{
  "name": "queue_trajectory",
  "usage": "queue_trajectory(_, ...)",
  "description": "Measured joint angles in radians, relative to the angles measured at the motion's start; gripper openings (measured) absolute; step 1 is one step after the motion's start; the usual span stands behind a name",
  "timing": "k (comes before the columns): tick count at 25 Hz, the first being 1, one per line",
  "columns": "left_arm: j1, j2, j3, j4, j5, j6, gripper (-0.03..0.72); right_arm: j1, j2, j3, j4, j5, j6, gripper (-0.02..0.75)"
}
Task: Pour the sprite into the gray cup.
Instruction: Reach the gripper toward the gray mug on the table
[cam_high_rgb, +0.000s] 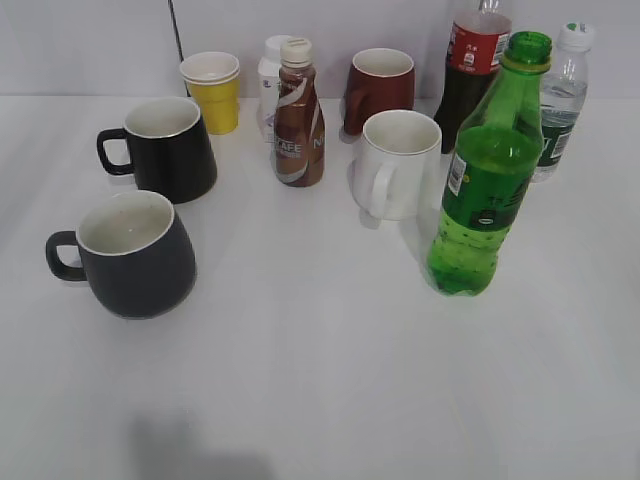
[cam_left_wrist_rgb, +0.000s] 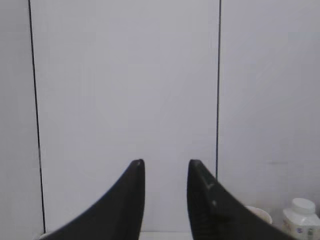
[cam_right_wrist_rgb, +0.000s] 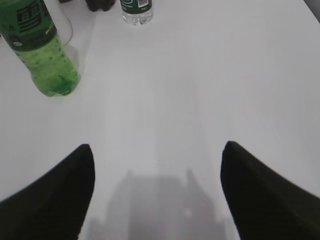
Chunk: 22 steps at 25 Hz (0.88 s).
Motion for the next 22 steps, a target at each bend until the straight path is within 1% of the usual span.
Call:
queue_trajectory(3,0.000,0.131,0.049,0.000,-0.166,0.000,0.235,0.000,0.000,0.000,0.000,0.000,0.000,0.588)
queue_trajectory(9,0.000,0.368,0.161,-0.001,-0.265,0.000,0.239,0.000,0.000,0.000,0.000,0.000,0.000,0.588)
queue_trajectory(11,0.000,0.420,0.210,-0.003,-0.301,-0.031,0.239,0.000,0.000,0.000,0.002,0.000,0.000,0.588)
queue_trajectory(13,-0.009,0.444,0.249,-0.004,-0.328,-0.096,0.239,0.000,0.000,0.000,0.007,0.000,0.000,0.588)
queue_trajectory(16,-0.056,0.492,0.279,0.043,-0.334,-0.136,0.239,0.000,0.000,0.000,0.010,0.000,0.000,0.588)
queue_trajectory(17,-0.083,0.502,0.282,0.067,-0.334,-0.139,0.239,0.000,0.000,0.000,0.012,0.000,0.000,0.588)
queue_trajectory(19,-0.137,0.522,0.286,0.084,-0.330,-0.139,0.239,0.000,0.000,0.000,0.012,0.000,0.000,0.588)
queue_trajectory(22,-0.183,0.573,0.286,0.091,-0.307,-0.121,0.236,0.000,0.000,0.000,0.013,0.000,0.000,0.588)
